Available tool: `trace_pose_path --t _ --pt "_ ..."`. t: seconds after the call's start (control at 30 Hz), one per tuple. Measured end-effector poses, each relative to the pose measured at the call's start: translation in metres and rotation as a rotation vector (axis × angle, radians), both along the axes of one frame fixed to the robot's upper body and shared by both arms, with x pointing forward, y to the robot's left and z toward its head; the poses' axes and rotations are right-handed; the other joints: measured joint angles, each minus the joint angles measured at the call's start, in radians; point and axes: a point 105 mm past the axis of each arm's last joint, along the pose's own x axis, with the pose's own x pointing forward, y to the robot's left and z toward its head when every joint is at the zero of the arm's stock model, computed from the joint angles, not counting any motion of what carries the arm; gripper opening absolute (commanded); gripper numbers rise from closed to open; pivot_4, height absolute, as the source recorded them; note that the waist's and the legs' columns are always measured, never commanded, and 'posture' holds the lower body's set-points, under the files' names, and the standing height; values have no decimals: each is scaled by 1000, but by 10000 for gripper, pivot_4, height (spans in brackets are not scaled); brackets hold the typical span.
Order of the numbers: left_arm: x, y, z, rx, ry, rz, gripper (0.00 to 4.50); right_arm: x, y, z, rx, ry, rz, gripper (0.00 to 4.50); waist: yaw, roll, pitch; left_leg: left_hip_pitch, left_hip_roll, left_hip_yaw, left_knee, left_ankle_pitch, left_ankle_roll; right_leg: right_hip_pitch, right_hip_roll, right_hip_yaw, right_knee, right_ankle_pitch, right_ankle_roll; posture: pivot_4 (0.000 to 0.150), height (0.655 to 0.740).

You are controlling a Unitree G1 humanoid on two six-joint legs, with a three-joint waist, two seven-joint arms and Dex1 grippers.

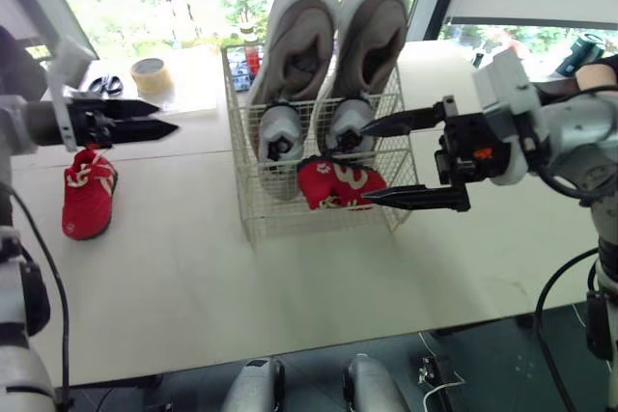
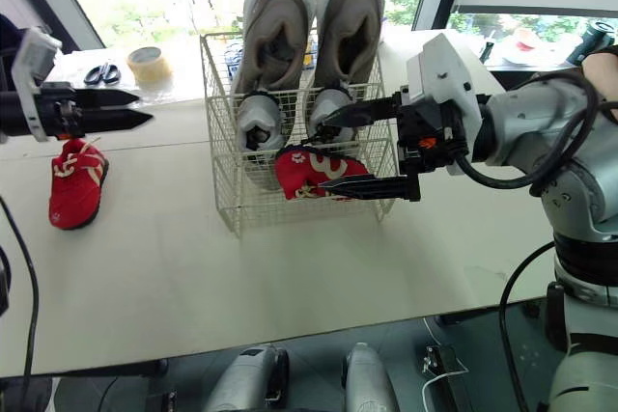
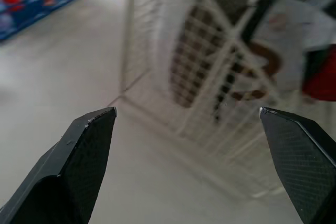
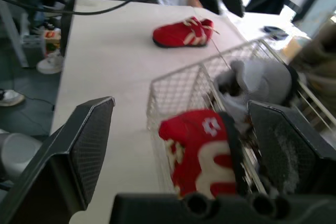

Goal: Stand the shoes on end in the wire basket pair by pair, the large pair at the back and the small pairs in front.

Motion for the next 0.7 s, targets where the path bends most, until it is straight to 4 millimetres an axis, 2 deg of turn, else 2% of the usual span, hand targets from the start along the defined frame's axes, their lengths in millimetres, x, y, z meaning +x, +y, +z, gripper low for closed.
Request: trace_pose_path --t 0.1,0.2,0.33,0.53,0.7 --pt "-33 -34 -5 21 31 -211 45000 6 -3 -13 -12 9 -93 43932 -10 0 0 0 0 -1 0 1 -2 -1 1 0 0 0 0 1500 7400" --pt "-48 -45 -6 75 5 -290 45000 7 -4 -24 -63 -47 -151 43932 -11 1 0 1 0 -1 1 1 -1 -1 3 1 1 0 0 1500 7400" --pt "-49 -49 -11 97 -2 -312 45000 9 1 -33 -108 -203 -200 43932 -2 1 0 2 0 0 3 -2 4 1 4 0 1 0 0 1500 7400" --pt "-40 -50 -18 110 -17 -303 45000 12 22 -41 -82 -442 -225 43932 13 1 0 2 0 0 3 -2 3 1 4 0 1 0 0 1500 7400" --pt "-34 -52 -25 122 -15 -293 45000 15 27 -43 -114 -559 -223 43932 13 1 0 2 -1 0 3 -2 4 2 4 0 1 0 0 1500 7400"
